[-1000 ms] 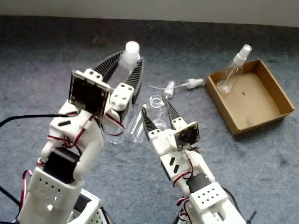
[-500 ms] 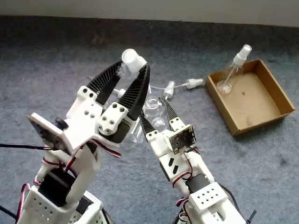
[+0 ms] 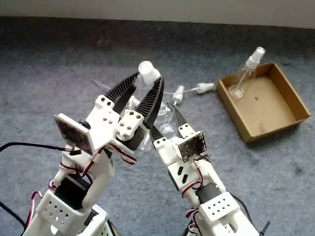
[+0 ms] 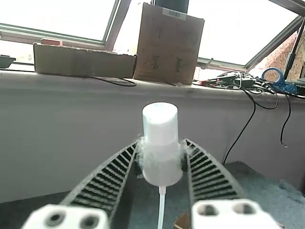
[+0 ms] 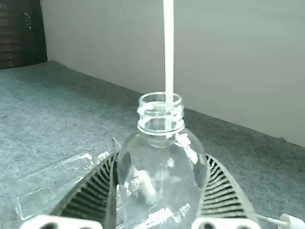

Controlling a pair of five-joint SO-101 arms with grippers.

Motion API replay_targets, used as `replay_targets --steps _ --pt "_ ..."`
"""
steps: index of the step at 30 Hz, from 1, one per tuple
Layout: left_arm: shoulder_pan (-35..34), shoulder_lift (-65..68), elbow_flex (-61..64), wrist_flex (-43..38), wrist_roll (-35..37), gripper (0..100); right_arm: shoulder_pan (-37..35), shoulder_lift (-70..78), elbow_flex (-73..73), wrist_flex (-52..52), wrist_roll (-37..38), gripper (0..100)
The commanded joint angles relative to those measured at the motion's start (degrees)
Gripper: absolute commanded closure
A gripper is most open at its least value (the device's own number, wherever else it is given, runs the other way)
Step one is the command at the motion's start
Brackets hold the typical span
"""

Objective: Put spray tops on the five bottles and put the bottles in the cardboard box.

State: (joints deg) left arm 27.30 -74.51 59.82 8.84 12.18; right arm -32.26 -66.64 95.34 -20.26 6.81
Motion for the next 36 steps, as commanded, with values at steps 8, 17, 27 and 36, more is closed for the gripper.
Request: replay_targets --steps 8,17,27,36 --pt "1.2 -1.0 7.6 -1.1 1.2 99 -0.4 -1.0 6.0 -1.4 0.5 89.7" --pt "1.2 -1.0 14.2 -1.4 1.2 99 -0.4 -1.0 6.0 -1.3 0.5 89.7" --pt "1.4 -1.0 16.7 -1.4 1.2 99 -0.4 -1.0 6.0 -0.9 0.5 89.7" --pt "1.5 -1.0 16.7 -1.4 1.2 99 -0.4 -1.0 6.0 -0.9 0.5 89.7"
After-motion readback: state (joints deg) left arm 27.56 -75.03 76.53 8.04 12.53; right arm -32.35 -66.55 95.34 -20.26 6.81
